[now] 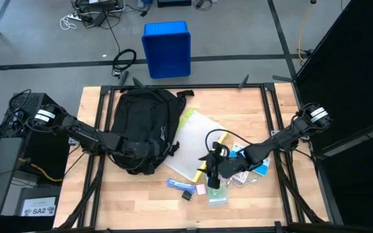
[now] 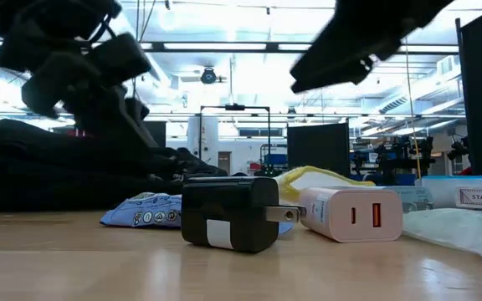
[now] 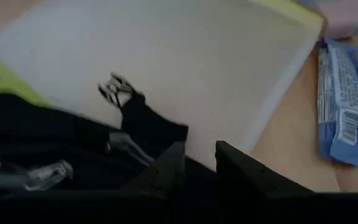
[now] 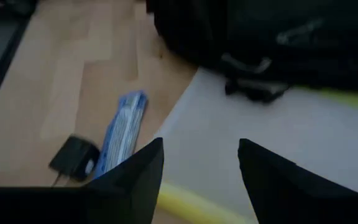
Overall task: Unpack backpack
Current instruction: Open the zip lock bag
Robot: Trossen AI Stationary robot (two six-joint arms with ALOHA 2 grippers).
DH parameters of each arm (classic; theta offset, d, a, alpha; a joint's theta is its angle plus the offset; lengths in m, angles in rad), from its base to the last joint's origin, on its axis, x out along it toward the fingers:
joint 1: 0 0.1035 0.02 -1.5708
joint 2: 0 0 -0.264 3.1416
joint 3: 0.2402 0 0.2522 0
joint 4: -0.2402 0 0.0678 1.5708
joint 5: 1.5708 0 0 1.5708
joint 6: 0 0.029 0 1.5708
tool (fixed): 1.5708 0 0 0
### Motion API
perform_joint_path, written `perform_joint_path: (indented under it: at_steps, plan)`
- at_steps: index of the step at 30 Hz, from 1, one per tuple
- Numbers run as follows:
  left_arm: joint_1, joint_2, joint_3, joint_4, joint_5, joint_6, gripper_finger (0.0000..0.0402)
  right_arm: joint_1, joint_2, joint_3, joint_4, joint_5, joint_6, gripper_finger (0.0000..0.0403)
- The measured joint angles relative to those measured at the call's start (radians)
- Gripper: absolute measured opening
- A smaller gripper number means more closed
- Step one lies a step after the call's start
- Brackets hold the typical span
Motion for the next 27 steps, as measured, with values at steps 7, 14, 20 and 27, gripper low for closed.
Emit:
perform_joint_path:
  at_steps: [7,14,20,27]
  plan:
    - [0.013,-0.020,0.001,-0.322,-0.105,-0.166,0.0076,-0.046,0.000,0.000,0.092,0.002,-0.083,0.0150]
    - [-0.008,-0.135,0.032,-0.546,-0.171,-0.267,0.0076,-0.056,0.000,0.000,0.086,0.001,-0.086,0.0126]
    - [-0.075,-0.222,0.053,-0.445,-0.225,-0.217,0.0076,-0.056,0.000,0.000,0.056,0.002,-0.110,0.0114]
    - [-0.143,-0.223,0.057,-0.200,-0.224,-0.064,0.0076,-0.054,0.108,0.000,-0.004,-0.019,-0.162,0.0147]
